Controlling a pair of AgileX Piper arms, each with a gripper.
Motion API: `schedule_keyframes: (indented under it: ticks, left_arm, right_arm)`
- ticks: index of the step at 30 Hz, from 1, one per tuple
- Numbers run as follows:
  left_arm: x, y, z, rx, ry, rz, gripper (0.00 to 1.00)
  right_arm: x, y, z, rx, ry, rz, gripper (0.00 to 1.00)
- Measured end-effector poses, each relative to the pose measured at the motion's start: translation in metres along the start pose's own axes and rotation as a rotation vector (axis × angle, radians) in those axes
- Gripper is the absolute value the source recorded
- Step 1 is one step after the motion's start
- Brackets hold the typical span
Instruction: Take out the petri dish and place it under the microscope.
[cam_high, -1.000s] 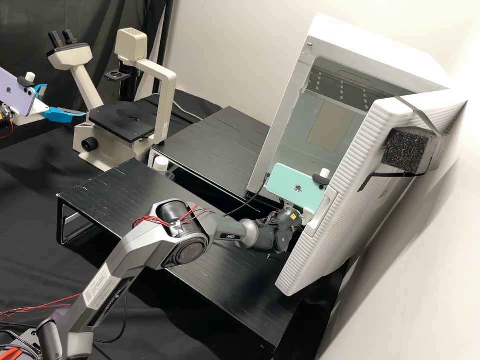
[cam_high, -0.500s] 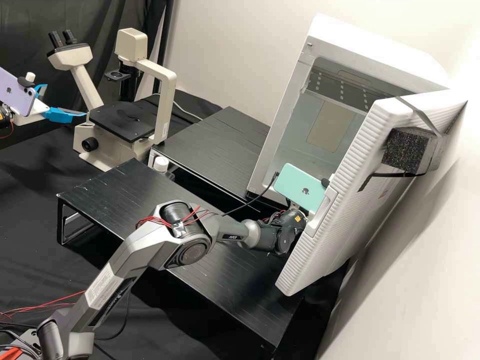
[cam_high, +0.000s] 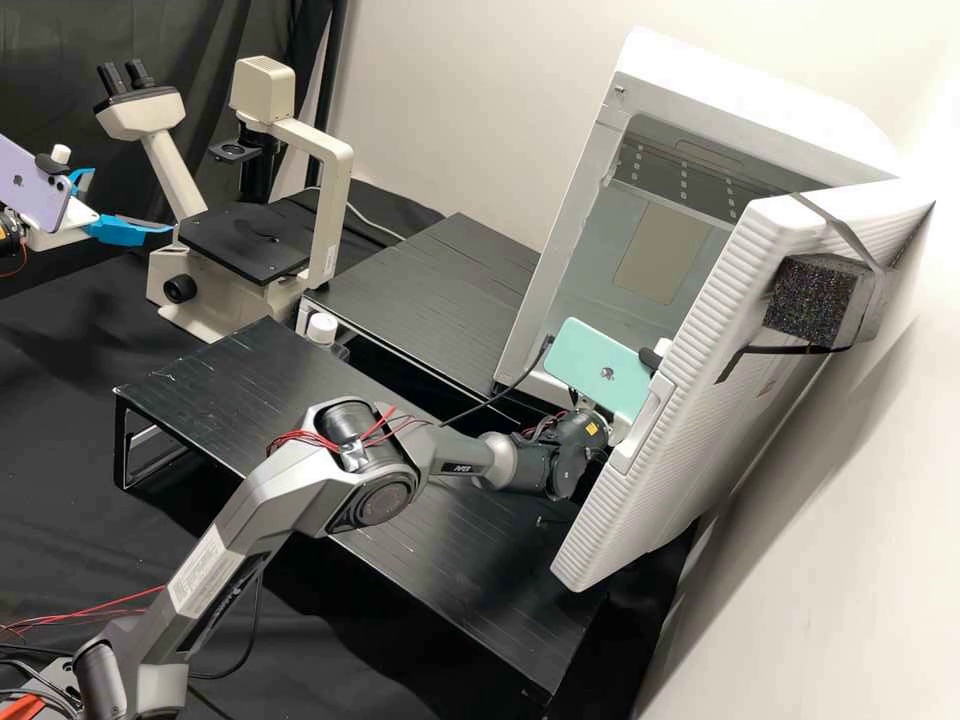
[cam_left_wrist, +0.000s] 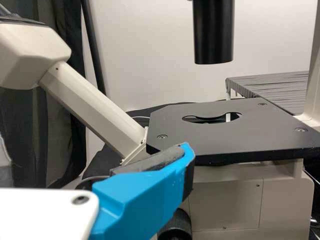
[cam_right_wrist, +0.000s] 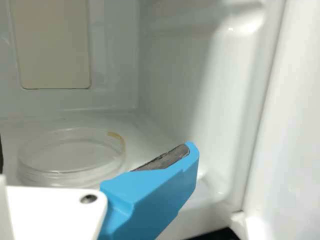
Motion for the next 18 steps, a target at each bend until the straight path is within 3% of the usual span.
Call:
schedule_keyframes:
  ticks: [13,18]
  left_arm:
    - [0.0,0.0,0.0,0.0,0.0,0.0,1.0]
    - [0.0,0.0,0.0,0.0,0.0,0.0,1.0]
  right_arm:
    - [0.012,-0.009,-0.02,-0.031,0.027,-0.025,1.0]
    - [0.021,-0.023,-0.011,-0.031,-0.02,-0.057,1.0]
